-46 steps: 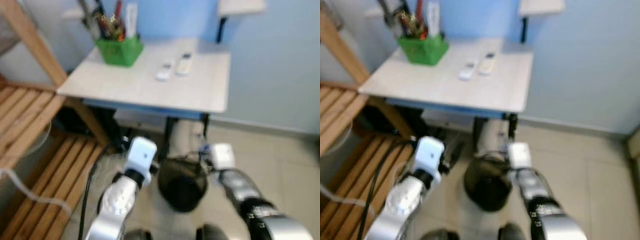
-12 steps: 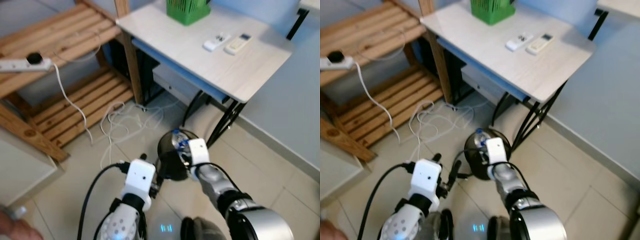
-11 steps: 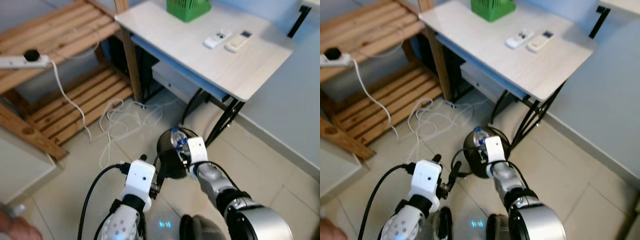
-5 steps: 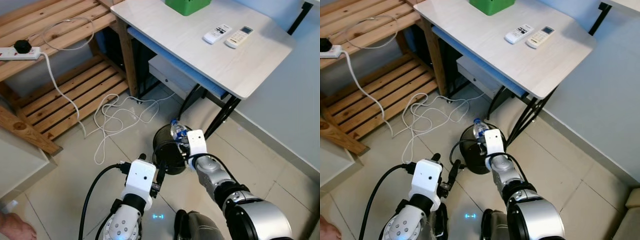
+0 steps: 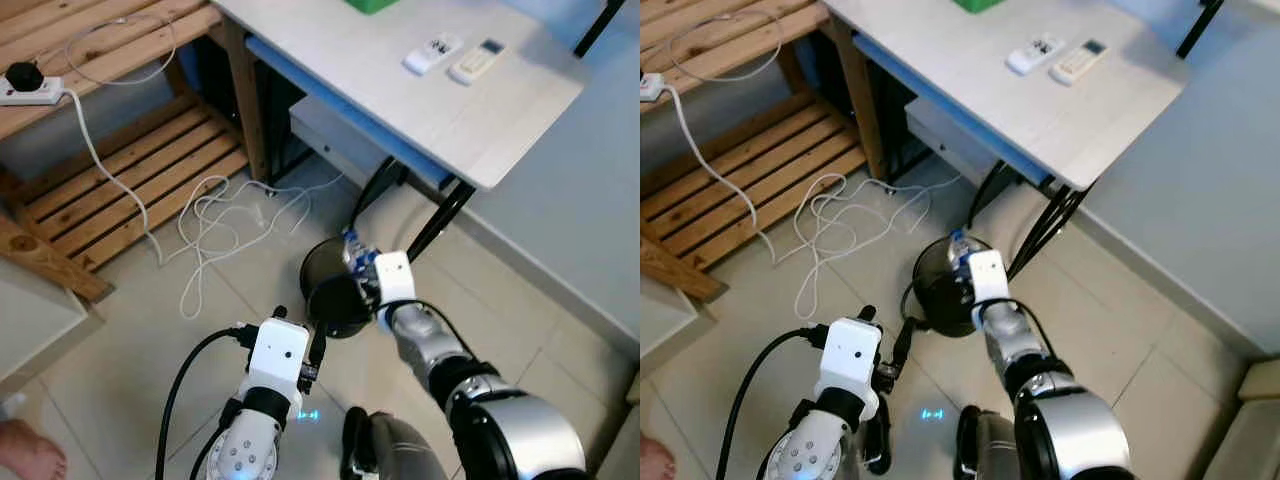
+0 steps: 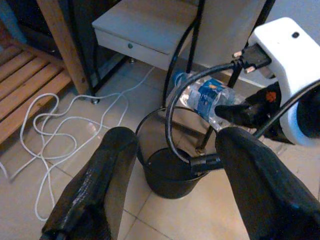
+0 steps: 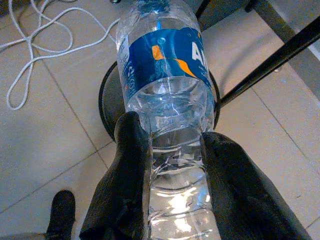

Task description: Clean up the room

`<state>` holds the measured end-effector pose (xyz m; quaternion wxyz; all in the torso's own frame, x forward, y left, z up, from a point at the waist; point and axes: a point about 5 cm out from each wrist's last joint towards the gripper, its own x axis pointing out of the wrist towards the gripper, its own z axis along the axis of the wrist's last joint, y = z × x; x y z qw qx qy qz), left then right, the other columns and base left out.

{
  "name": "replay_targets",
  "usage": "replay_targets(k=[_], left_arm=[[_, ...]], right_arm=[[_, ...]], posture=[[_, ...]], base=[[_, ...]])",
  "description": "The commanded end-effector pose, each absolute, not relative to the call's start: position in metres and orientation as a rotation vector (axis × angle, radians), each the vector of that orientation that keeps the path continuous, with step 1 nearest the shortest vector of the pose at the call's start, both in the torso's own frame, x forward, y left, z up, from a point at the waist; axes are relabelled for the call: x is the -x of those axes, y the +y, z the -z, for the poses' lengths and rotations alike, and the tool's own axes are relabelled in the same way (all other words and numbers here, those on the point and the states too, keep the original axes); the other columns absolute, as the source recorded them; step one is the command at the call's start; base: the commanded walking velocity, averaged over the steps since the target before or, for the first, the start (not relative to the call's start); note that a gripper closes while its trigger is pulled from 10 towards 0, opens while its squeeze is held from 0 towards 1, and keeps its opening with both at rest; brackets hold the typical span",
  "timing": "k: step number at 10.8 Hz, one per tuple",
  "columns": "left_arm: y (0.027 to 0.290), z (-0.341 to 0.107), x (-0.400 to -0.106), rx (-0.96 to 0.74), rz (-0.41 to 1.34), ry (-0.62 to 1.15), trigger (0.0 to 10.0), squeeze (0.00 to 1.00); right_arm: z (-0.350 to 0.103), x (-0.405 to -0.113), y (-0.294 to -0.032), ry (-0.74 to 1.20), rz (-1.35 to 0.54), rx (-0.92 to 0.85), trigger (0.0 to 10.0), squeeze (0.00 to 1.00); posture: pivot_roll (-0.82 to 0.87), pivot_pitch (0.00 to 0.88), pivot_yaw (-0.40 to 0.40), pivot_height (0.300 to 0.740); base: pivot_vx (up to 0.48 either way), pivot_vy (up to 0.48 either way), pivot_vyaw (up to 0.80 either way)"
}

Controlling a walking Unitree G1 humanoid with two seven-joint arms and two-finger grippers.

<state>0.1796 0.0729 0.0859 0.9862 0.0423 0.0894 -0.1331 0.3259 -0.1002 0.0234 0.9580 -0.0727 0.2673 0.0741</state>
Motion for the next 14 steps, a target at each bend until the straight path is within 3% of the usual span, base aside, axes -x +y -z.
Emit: replay_targets(k=[1,4,5,6,13,14], left_arm=[[0.044,-0.090,-0.159,-0.012,0.360,0.202,10.0,0.00],[0.027,-0.093,-0.141,0.030,0.362,0.234,10.0,0.00],[0.022,-0.094,-0.139,0.048,0.348,0.237,10.0,0.00],[0.019,-0.094,-0.138,0.059,0.337,0.239,10.0,0.00],[0.010,-0.092,-0.143,0.079,0.282,0.234,10.0,0.00],[0.010,-0.092,-0.147,0.079,0.276,0.226,10.0,0.00]], right_arm=[[-0.020,-0.324,-0.107,0.564,-0.116,0.139,10.0,0.00],[-0.018,-0.323,-0.105,0.581,-0.125,0.150,10.0,0.00],[-0.019,-0.323,-0.102,0.580,-0.140,0.155,10.0,0.60],[-0.019,-0.323,-0.101,0.580,-0.148,0.154,10.0,1.00],[-0.024,-0.327,-0.100,0.565,-0.189,0.124,10.0,1.00],[-0.026,-0.329,-0.104,0.545,-0.198,0.186,10.0,1.00]], posture=[[0.08,0.338,-0.033,0.740],[0.09,0.394,-0.084,0.740],[0.08,0.400,-0.097,0.740],[0.07,0.407,-0.116,0.740],[0.08,0.376,-0.183,0.740],[0.07,0.367,-0.187,0.740]], base=[[0.000,0.000,0.00],[0.000,0.000,0.00],[0.000,0.000,0.00],[0.000,0.000,0.00],[0.000,0.000,0.00],[0.000,0.000,0.00]])
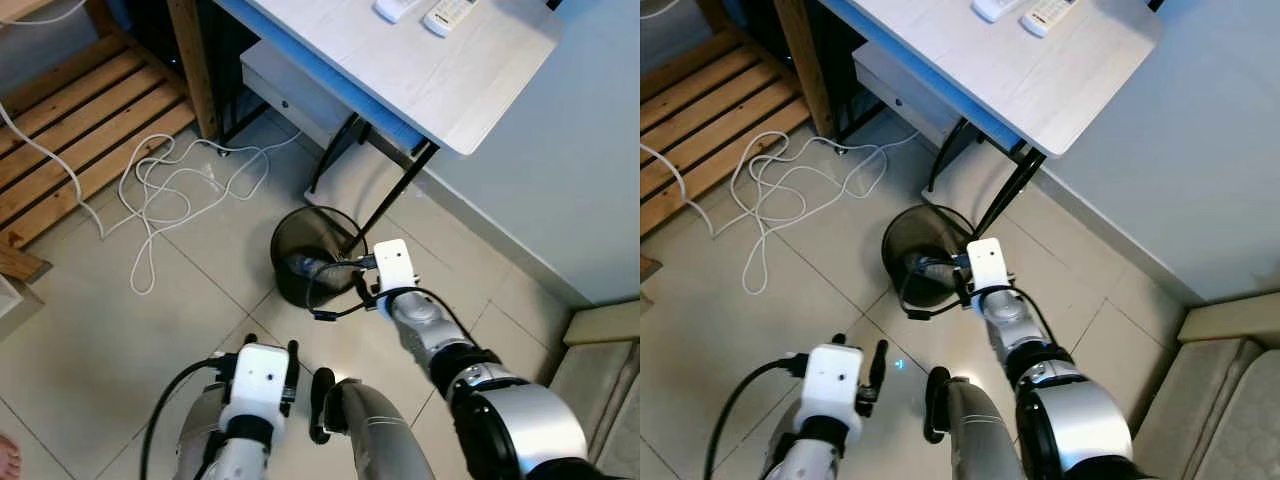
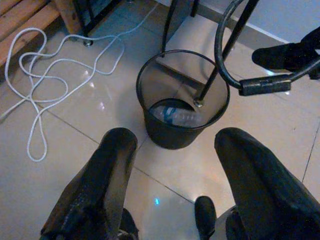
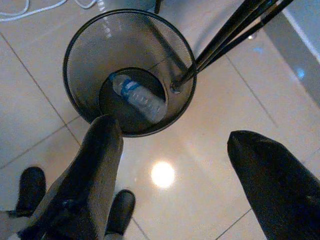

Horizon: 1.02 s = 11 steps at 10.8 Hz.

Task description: Clean up the room

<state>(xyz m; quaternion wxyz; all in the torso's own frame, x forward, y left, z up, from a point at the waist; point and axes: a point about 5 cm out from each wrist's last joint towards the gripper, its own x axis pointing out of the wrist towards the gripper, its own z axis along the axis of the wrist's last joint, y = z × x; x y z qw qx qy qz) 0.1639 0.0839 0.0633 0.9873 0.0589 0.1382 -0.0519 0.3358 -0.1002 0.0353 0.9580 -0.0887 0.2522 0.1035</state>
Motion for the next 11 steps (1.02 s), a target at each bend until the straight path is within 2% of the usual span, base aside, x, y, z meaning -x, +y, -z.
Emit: replay_targets(k=[1,3,6,8,10,11], left_arm=[[0.012,-0.090,-0.155,0.076,0.270,0.210,10.0,0.00],[0.017,-0.088,-0.168,0.061,0.274,0.186,10.0,0.00],[0.049,-0.084,-0.201,-0.033,0.305,0.125,10.0,0.00],[0.098,-0.083,-0.229,-0.083,0.239,0.101,10.0,0.00],[0.151,-0.078,-0.237,-0.105,0.143,0.120,10.0,0.00],[0.165,-0.078,-0.231,-0.161,0.159,0.115,10.0,0.00]], right_arm=[[-0.031,-0.333,-0.106,0.529,-0.219,0.190,10.0,0.00],[-0.042,-0.341,-0.110,0.478,-0.208,0.162,10.0,0.00],[-0.056,-0.348,-0.144,0.346,-0.104,0.068,10.0,0.00],[-0.059,-0.330,-0.177,0.191,-0.041,0.017,10.0,0.00],[-0.065,-0.313,-0.194,0.089,0.002,-0.006,10.0,0.00],[-0.062,-0.299,-0.208,0.078,0.048,-0.010,10.0,0.00]], posture=[[0.06,0.332,-0.187,0.740],[0.05,0.278,-0.159,0.740],[0.02,0.128,-0.059,0.740],[-0.05,0.000,0.031,0.740],[-0.07,0.000,0.086,0.740],[-0.08,0.000,0.113,0.740]], base=[[0.000,0.000,0.00],[0.000,0.000,0.00],[0.000,0.000,0.00],[0.000,0.000,0.00],[0.000,0.000,0.00],[0.000,0.000,0.00]])
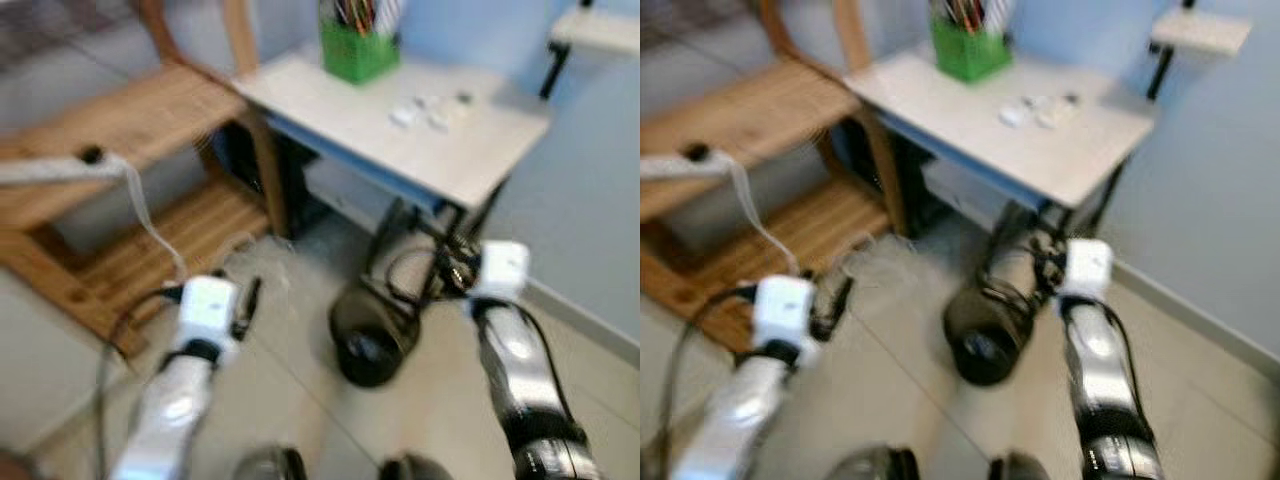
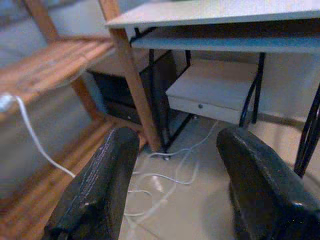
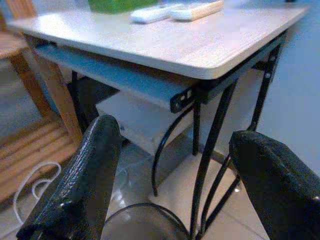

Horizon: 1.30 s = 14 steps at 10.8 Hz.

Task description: Clean up the room

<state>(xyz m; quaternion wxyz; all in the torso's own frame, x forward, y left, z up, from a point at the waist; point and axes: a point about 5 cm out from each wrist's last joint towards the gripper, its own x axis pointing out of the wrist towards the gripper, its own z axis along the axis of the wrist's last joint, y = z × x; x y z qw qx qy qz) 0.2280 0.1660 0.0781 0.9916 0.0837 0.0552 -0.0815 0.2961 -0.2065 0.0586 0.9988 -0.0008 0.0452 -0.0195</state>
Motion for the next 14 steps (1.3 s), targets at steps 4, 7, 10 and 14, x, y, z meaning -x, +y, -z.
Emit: replay_targets(k=[4,7,10,14], left_arm=[[0.180,-0.105,-0.213,-0.440,0.323,-0.098,10.0,0.00],[0.149,-0.121,-0.223,-0.435,0.420,-0.196,10.0,0.00],[0.153,-0.104,-0.236,-0.157,0.200,-0.085,10.0,0.00],[0.159,-0.087,-0.248,-0.067,0.091,-0.073,10.0,0.00]], right_arm=[[-0.045,-0.257,-0.218,0.070,0.044,0.011,10.0,0.00],[-0.052,-0.271,-0.200,0.066,0.008,-0.010,10.0,0.00],[-0.056,-0.282,-0.192,0.074,-0.023,-0.009,10.0,0.00],[-0.063,-0.288,-0.184,0.043,-0.074,0.057,10.0,0.00]], posture=[[-0.09,0.000,0.129,0.740],[-0.09,0.000,0.128,0.740],[-0.09,0.000,0.123,0.740],[-0.13,0.000,0.086,0.740]], base=[[0.000,0.000,0.00],[0.000,0.000,0.00],[0.000,0.000,-0.69],[0.000,0.000,-0.65]])
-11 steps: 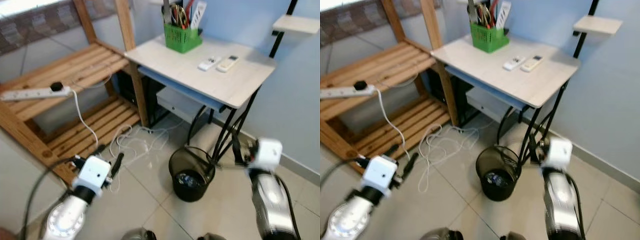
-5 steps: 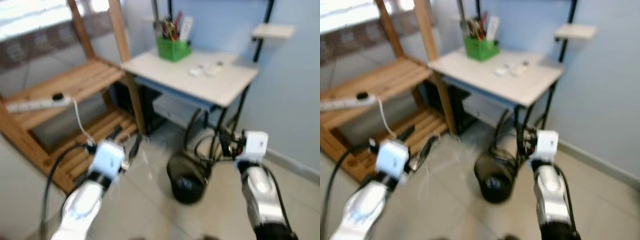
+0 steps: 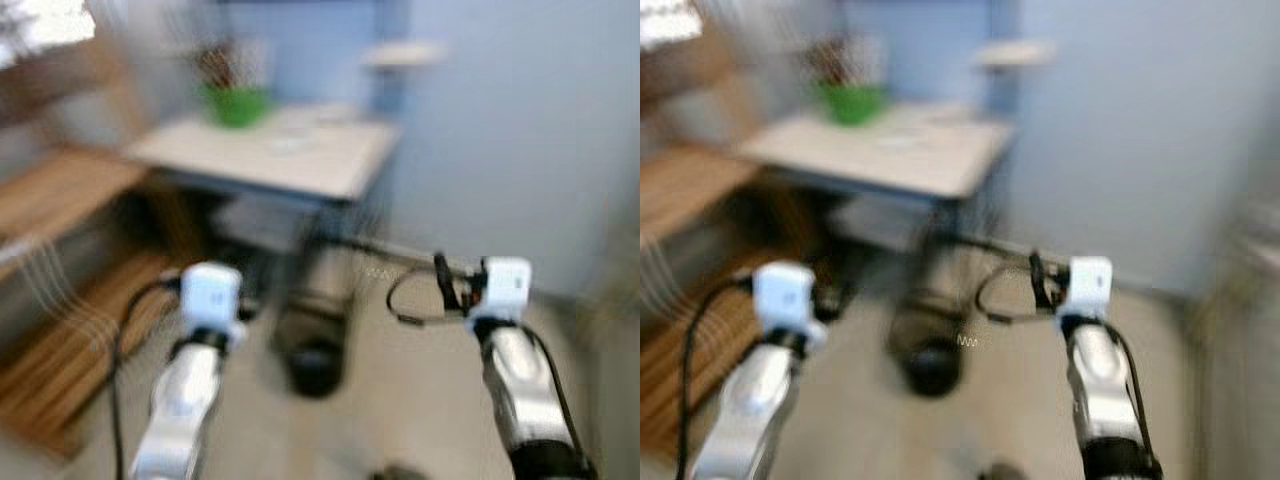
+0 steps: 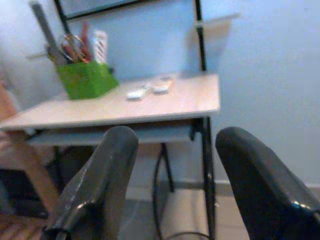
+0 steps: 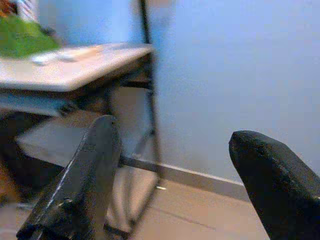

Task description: Clean up the room

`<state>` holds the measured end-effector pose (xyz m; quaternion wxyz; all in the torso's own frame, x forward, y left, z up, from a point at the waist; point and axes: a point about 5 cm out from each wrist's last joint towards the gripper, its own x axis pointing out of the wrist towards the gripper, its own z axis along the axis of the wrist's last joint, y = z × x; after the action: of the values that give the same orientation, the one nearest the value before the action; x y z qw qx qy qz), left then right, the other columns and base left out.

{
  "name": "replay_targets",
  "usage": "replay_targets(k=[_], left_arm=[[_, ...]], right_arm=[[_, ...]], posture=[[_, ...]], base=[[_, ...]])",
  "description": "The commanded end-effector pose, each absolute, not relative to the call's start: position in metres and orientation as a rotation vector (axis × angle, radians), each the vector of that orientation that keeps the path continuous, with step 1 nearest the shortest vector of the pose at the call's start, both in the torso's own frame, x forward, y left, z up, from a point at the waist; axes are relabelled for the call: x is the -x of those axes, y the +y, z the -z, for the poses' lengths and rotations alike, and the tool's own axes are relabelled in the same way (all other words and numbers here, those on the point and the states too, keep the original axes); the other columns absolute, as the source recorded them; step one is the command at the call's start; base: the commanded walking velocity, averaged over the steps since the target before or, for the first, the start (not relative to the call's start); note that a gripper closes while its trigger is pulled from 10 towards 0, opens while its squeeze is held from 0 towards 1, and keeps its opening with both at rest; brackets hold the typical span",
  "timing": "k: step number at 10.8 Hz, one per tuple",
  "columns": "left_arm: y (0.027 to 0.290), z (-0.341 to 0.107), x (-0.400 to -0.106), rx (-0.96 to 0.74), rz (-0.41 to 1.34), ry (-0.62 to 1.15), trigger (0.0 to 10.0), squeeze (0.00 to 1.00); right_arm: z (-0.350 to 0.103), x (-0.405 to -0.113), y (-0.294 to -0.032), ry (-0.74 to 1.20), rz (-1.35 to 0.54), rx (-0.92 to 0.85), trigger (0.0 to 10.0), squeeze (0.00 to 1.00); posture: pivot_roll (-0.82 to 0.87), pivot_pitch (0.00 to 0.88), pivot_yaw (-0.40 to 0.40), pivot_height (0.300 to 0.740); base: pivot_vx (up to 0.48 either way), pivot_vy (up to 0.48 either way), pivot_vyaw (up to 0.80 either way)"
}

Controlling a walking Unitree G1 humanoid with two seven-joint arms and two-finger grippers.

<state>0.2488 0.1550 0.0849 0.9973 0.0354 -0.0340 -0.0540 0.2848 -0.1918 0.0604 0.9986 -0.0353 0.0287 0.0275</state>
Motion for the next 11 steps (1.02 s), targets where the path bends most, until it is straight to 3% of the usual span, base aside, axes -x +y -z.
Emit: replay_targets(k=[1,4,8,11], left_arm=[[0.155,-0.082,-0.254,-0.075,0.085,-0.076,10.0,0.00],[0.122,-0.082,-0.262,-0.025,0.214,-0.091,10.0,0.00],[0.110,-0.078,-0.269,-0.038,0.229,-0.101,10.0,0.00],[0.114,-0.076,-0.277,-0.058,0.224,-0.088,10.0,0.00]], right_arm=[[-0.071,-0.290,-0.186,0.017,-0.088,0.131,10.0,0.00],[-0.087,-0.302,-0.201,0.003,-0.086,0.181,10.0,0.00],[-0.090,-0.312,-0.222,0.050,0.013,0.148,10.0,0.00],[-0.090,-0.313,-0.222,0.065,0.004,0.123,10.0,0.00]], posture=[[-0.14,0.000,0.053,0.740],[-0.19,0.000,0.013,0.740],[-0.20,0.000,-0.049,0.740],[-0.21,0.000,-0.056,0.740]], base=[[0.000,0.000,-0.59],[0.000,0.000,0.00],[0.000,0.000,0.00],[0.000,0.000,0.00]])
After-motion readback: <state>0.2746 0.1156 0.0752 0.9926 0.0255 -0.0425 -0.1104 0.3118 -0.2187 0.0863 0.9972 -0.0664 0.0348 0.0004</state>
